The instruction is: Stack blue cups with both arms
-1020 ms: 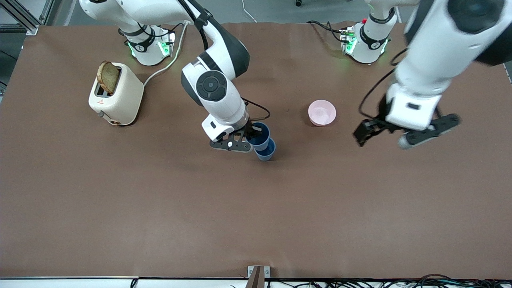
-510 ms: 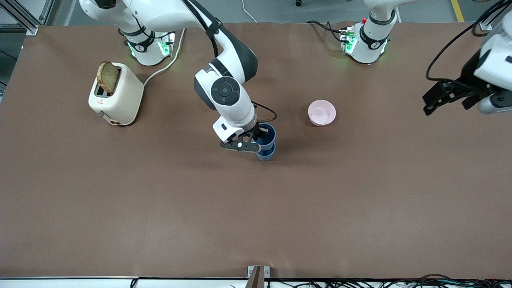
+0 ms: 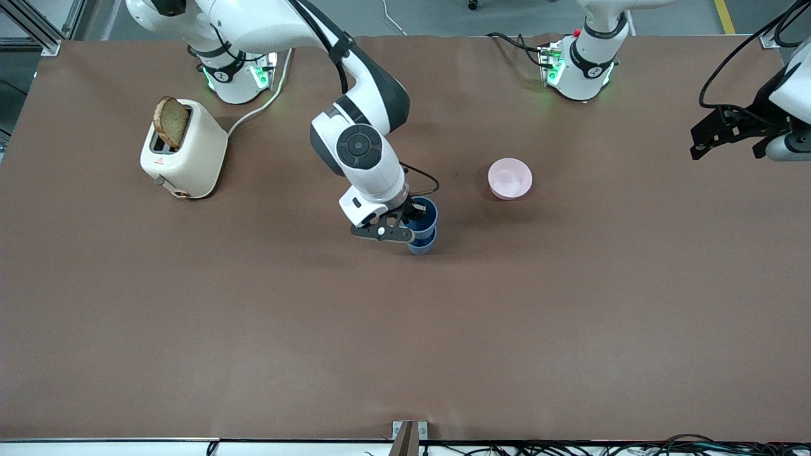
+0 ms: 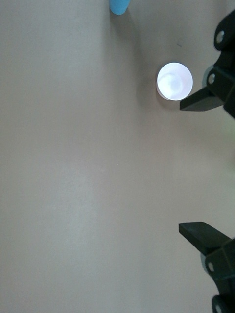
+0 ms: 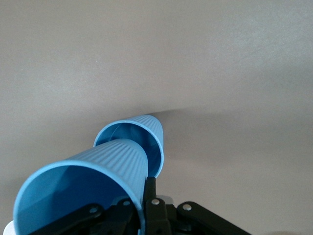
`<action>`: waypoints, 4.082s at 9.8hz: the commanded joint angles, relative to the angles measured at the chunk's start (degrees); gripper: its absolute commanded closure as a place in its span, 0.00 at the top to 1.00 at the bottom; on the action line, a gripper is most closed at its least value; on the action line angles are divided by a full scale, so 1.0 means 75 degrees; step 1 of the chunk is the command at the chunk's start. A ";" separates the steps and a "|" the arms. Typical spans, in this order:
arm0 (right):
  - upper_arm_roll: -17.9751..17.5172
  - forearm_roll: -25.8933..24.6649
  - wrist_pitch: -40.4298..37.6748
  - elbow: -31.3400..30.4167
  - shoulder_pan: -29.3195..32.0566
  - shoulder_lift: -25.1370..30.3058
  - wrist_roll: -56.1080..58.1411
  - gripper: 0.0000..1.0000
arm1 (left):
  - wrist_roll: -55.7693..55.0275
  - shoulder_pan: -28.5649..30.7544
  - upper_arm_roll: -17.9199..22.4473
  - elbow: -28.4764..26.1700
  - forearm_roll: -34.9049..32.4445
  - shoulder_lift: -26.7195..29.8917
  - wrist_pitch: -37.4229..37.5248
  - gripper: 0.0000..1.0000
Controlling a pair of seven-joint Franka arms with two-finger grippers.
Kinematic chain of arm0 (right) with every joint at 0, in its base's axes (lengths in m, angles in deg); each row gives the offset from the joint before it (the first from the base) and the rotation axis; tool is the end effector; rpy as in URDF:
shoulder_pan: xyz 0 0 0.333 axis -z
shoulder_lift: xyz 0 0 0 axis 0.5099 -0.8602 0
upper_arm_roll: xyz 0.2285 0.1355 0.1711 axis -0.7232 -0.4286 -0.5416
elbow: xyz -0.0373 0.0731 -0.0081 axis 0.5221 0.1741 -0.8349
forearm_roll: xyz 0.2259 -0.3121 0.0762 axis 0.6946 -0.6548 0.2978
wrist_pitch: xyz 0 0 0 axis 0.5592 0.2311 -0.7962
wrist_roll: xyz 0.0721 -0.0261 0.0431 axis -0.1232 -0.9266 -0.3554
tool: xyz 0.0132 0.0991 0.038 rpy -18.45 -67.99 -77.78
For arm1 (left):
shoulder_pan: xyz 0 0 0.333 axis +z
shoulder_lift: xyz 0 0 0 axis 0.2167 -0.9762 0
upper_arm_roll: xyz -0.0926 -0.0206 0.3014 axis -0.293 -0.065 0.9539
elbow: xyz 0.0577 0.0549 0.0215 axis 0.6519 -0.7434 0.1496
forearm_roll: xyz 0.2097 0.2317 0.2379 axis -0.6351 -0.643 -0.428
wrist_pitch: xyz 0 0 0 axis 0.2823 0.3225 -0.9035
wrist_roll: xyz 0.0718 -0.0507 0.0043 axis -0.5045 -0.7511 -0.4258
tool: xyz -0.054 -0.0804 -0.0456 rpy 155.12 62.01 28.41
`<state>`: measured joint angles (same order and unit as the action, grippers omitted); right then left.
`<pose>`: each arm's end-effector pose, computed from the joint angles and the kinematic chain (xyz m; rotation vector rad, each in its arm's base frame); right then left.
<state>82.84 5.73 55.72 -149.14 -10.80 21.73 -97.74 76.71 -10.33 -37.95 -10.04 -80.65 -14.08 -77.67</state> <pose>0.5350 0.4900 0.3409 -2.9654 0.2538 0.0917 0.5290 -0.0539 0.6551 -3.1057 0.0532 -0.0346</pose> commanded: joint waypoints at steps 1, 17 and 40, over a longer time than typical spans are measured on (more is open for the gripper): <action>0.0051 0.0091 0.0108 -0.0058 -0.0003 0.0031 -0.0053 0.01 | 0.0144 -0.0080 0.0090 -0.0701 0.0244 0.0228 0.0062 1.00; 0.2167 -0.0026 -0.2406 -0.0140 0.0173 0.2032 0.1172 1.00 | 0.0039 -0.0033 -0.0016 -0.0563 0.0256 0.0193 -0.0066 1.00; 0.0520 -0.1280 -0.4849 -0.0597 0.5739 0.4660 0.5829 1.00 | 0.0133 -0.0068 -0.0016 0.0047 0.0127 -0.0077 0.0437 1.00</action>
<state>87.01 -2.96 18.64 -152.14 32.39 55.79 -54.12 76.89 -10.41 -37.98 -10.02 -78.57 -13.21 -76.00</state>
